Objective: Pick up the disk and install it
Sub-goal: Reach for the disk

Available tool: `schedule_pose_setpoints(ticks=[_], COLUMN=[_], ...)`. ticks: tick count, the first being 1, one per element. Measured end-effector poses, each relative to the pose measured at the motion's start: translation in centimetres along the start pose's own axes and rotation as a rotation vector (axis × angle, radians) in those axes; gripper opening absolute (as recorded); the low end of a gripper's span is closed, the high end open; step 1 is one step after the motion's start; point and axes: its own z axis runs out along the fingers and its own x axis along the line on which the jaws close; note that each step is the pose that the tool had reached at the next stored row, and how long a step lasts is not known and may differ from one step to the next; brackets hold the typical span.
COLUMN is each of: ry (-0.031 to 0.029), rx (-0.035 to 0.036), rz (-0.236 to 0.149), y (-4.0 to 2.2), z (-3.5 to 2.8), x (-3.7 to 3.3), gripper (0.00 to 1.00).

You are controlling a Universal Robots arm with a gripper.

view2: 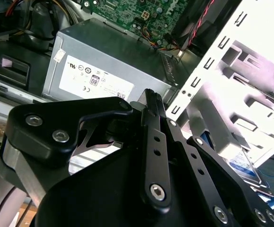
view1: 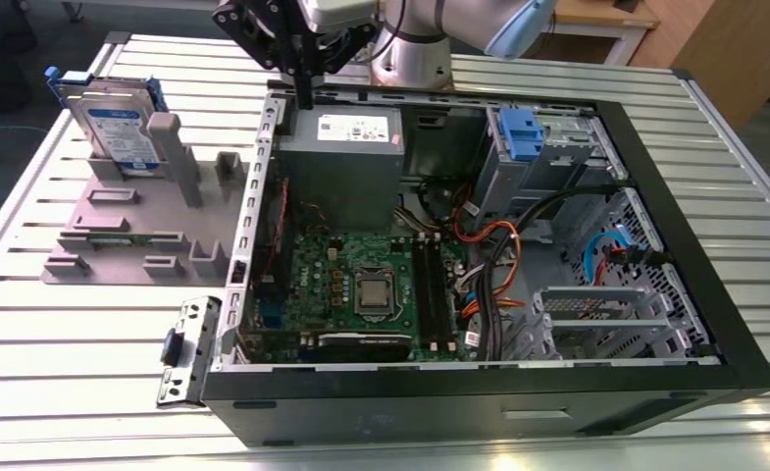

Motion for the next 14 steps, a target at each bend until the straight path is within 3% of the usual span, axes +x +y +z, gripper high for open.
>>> schedule_pose_setpoints(ticks=[14], ry=[0.0], rx=[0.0], rz=[0.0], y=[-0.02], z=[0.03], x=[0.31], gripper=[0.1])
